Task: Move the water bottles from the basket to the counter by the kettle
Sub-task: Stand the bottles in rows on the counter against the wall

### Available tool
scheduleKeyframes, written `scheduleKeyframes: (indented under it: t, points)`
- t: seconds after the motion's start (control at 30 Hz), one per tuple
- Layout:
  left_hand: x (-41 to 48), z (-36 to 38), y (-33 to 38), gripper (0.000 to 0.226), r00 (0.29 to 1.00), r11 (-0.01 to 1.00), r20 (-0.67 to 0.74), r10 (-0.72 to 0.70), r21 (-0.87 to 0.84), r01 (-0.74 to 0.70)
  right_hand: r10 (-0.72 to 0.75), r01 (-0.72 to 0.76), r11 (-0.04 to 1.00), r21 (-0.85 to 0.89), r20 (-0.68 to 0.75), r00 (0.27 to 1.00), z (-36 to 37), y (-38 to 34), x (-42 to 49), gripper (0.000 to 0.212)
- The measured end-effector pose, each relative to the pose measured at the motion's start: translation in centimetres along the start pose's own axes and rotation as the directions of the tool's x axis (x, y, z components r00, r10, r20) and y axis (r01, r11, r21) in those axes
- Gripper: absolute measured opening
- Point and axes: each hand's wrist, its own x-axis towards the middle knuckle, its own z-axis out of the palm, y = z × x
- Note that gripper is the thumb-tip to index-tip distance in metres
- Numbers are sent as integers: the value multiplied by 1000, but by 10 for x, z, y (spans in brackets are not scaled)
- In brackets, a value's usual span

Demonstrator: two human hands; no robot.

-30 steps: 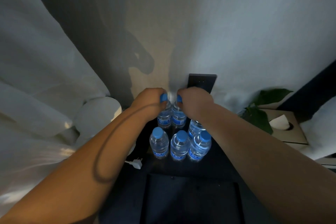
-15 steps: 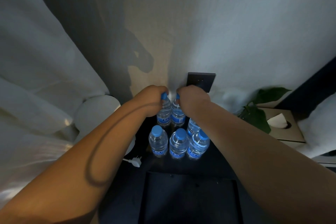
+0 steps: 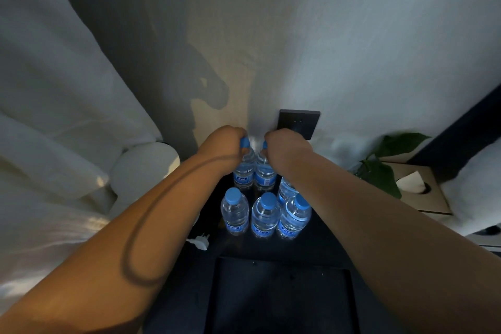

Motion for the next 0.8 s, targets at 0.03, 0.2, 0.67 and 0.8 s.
scheduleKeyframes:
  t: [0.03,0.2,0.67,0.8]
  points:
    - [1,0,0,28,1000,1000,-1,1,3,-1,-6,6,1000,0,1,1000,-1,0,0,21]
    - [4,0,0,24,1000,999,14,-11,42,11,-23,23,1000,-13,14,1000,-4,0,-3,25]
    - [2,-3,0,21,998,998,40,-46,52,44,17,-14,998,-64,34,999,-12,-4,-3,36]
    - [2,-3,-2,18,998,997,28,-58,50,57,-35,33,993,-113,-20,999,-12,-1,-8,34]
